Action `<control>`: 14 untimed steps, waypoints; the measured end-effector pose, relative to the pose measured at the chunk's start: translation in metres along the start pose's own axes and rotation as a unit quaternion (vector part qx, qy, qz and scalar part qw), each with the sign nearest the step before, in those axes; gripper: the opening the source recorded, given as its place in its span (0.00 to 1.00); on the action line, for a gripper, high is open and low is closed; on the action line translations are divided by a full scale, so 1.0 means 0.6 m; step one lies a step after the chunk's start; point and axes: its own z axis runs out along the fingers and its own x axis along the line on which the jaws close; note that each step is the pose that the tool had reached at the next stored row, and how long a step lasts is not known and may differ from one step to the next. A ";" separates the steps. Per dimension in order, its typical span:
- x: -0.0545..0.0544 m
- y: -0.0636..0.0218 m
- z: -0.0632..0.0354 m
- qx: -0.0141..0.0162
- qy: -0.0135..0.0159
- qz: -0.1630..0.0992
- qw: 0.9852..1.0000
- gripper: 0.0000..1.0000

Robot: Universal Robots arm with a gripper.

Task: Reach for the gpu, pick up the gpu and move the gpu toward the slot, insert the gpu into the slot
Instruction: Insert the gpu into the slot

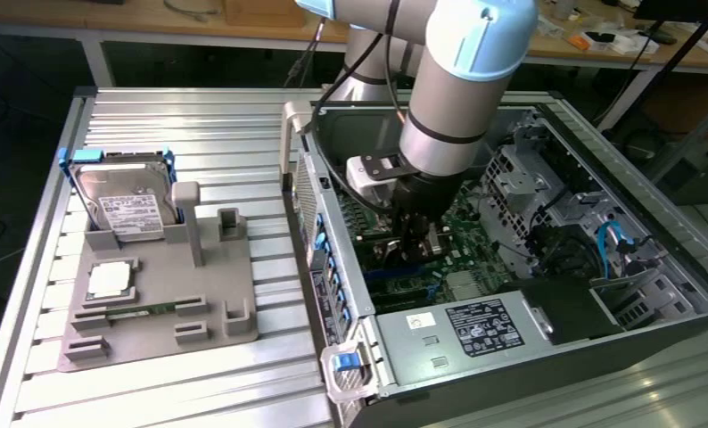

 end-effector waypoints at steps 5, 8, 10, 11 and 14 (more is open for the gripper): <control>0.001 0.000 0.005 0.004 0.000 0.000 1.000 0.28; 0.000 0.000 0.005 0.004 0.000 0.000 1.000 0.28; 0.000 0.001 0.006 0.005 0.000 0.000 1.000 0.28; 0.000 0.001 0.005 0.005 0.000 0.000 1.000 0.28; 0.000 0.001 0.002 0.007 0.000 0.000 1.000 0.28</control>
